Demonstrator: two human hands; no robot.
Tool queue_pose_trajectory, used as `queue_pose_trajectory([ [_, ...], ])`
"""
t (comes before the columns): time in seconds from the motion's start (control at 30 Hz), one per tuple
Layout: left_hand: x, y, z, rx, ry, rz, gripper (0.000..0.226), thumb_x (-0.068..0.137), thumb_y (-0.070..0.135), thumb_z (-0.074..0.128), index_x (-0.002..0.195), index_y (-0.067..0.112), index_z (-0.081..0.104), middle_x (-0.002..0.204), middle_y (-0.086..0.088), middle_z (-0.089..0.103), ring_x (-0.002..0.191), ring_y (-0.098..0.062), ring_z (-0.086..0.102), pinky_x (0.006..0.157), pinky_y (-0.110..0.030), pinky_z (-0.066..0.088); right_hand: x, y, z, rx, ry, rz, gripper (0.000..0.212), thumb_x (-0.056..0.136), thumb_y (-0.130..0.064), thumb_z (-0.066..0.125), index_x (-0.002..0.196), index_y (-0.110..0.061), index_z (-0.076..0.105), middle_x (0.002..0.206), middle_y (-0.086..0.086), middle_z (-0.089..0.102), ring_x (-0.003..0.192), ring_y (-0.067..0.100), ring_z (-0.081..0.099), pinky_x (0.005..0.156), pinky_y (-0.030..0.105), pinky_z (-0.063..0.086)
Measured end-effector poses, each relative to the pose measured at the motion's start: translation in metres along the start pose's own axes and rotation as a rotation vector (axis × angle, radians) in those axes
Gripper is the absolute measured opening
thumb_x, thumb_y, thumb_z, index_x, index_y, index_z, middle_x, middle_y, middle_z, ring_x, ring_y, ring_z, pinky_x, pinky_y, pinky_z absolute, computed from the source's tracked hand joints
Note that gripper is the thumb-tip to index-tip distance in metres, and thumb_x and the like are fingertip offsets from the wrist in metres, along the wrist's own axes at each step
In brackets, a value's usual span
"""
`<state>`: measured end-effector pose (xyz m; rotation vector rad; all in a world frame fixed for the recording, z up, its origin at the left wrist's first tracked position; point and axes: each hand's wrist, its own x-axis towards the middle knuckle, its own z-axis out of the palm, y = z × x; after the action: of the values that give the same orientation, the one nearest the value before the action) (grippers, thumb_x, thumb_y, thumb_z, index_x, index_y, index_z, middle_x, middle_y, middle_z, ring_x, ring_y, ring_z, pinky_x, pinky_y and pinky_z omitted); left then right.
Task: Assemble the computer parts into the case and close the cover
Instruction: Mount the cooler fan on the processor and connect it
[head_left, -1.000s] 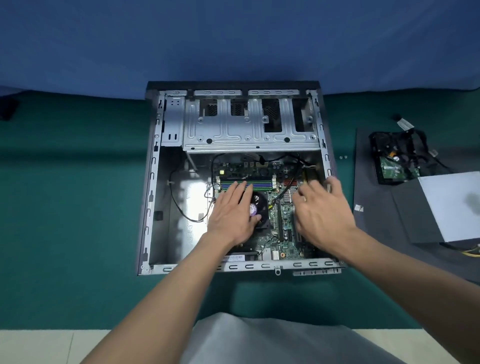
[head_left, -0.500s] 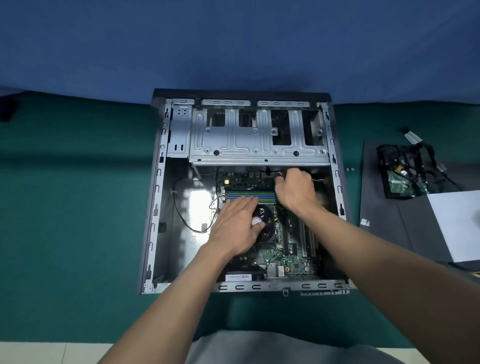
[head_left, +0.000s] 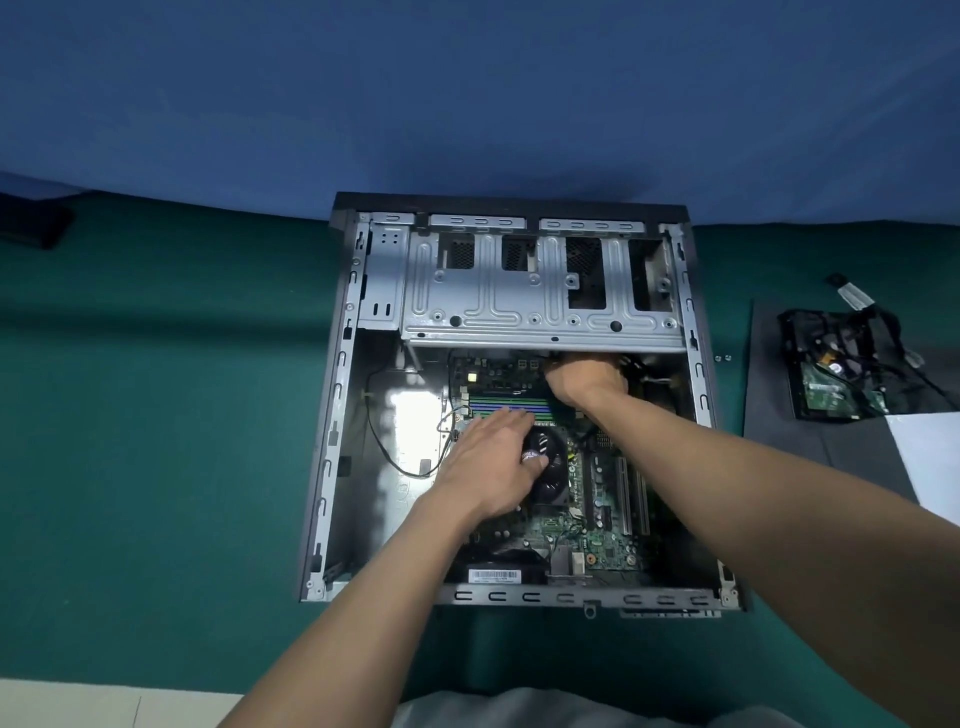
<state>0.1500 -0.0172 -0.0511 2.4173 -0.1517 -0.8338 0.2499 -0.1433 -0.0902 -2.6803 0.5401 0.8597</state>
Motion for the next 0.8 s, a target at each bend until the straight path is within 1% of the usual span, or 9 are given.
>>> queue_pose_trajectory([
  [0.1,0.001,0.004,-0.009,-0.131,0.053,-0.096,0.050,0.100,0.038,0.048,0.146,0.020,0.040,0.150,-0.003,0.042,0.139,-0.024,0.035,0.117,-0.040,0.026,-0.017,0.005,-0.004,0.079,0.153,-0.067,0.038,0.090,-0.034,0.056,0.062,-0.010,0.050,0.081,0.009,0.061,0.071,0.028,0.056,0.066,0.026,0.042],
  [0.2,0.006,0.012,-0.018,-0.414,0.256,-0.204,0.039,0.100,0.036,0.048,0.135,0.019,0.055,0.134,0.000,0.059,0.122,-0.020,0.053,0.100,-0.029,0.040,-0.047,0.018,-0.003,0.284,0.264,-0.237,0.024,0.088,-0.025,0.062,0.070,-0.009,0.058,0.073,0.000,0.062,0.057,0.015,0.053,0.051,0.020,0.036],
  [0.23,0.009,0.015,-0.021,-0.540,0.297,-0.233,0.035,0.100,0.037,0.050,0.126,0.018,0.062,0.125,0.001,0.064,0.113,-0.017,0.058,0.091,-0.026,0.042,-0.061,0.022,0.001,0.287,0.290,-0.350,0.014,0.088,-0.022,0.062,0.083,-0.008,0.063,0.078,-0.001,0.063,0.061,0.014,0.055,0.052,0.020,0.037],
  [0.3,0.014,0.020,-0.024,-0.712,0.321,-0.259,0.027,0.097,0.036,0.056,0.099,0.016,0.073,0.100,0.000,0.072,0.091,-0.015,0.063,0.077,-0.029,0.047,-0.083,0.030,0.009,0.234,0.322,-0.514,0.016,0.088,-0.020,0.060,0.100,-0.010,0.065,0.083,-0.001,0.063,0.069,0.015,0.057,0.058,0.024,0.043],
  [0.43,0.015,0.023,-0.022,-0.814,0.280,-0.288,0.021,0.088,0.026,0.071,0.070,0.017,0.073,0.074,0.002,0.072,0.075,-0.015,0.065,0.072,-0.028,0.049,-0.109,0.043,0.018,0.242,0.404,-0.512,0.017,0.088,-0.020,0.059,0.101,-0.012,0.066,0.085,0.002,0.064,0.072,0.019,0.057,0.064,0.032,0.046],
  [0.53,0.013,0.027,-0.019,-0.874,0.247,-0.311,0.019,0.084,0.026,0.075,0.067,0.018,0.074,0.070,0.003,0.073,0.077,-0.017,0.069,0.073,-0.027,0.052,-0.114,0.046,0.019,0.353,0.440,-0.503,0.018,0.090,-0.019,0.059,0.104,-0.011,0.066,0.090,0.002,0.065,0.074,0.016,0.056,0.066,0.033,0.049],
  [0.63,0.010,0.029,-0.019,-0.914,0.355,-0.322,0.016,0.086,0.025,0.074,0.073,0.016,0.075,0.070,0.001,0.074,0.077,-0.018,0.071,0.075,-0.030,0.054,-0.112,0.049,0.022,0.374,0.367,-0.508,0.029,0.096,-0.032,0.050,0.113,-0.013,0.063,0.104,0.001,0.064,0.093,0.016,0.057,0.080,0.033,0.048],
  [0.73,0.007,0.025,-0.024,-0.967,0.415,-0.331,0.015,0.088,0.025,0.071,0.081,0.013,0.073,0.067,0.001,0.073,0.075,-0.018,0.072,0.079,-0.032,0.052,-0.097,0.057,0.015,0.256,0.328,-0.313,0.039,0.099,-0.038,0.041,0.127,-0.013,0.053,0.122,0.008,0.056,0.114,0.024,0.050,0.093,0.039,0.043],
  [0.8,0.003,0.021,-0.027,-1.009,0.414,-0.315,0.010,0.089,0.019,0.070,0.086,0.010,0.072,0.070,0.000,0.074,0.078,-0.022,0.072,0.080,-0.033,0.054,-0.086,0.060,0.006,0.106,0.195,-0.152,0.044,0.098,-0.038,0.042,0.135,-0.014,0.044,0.136,0.018,0.041,0.125,0.036,0.041,0.097,0.048,0.042],
])
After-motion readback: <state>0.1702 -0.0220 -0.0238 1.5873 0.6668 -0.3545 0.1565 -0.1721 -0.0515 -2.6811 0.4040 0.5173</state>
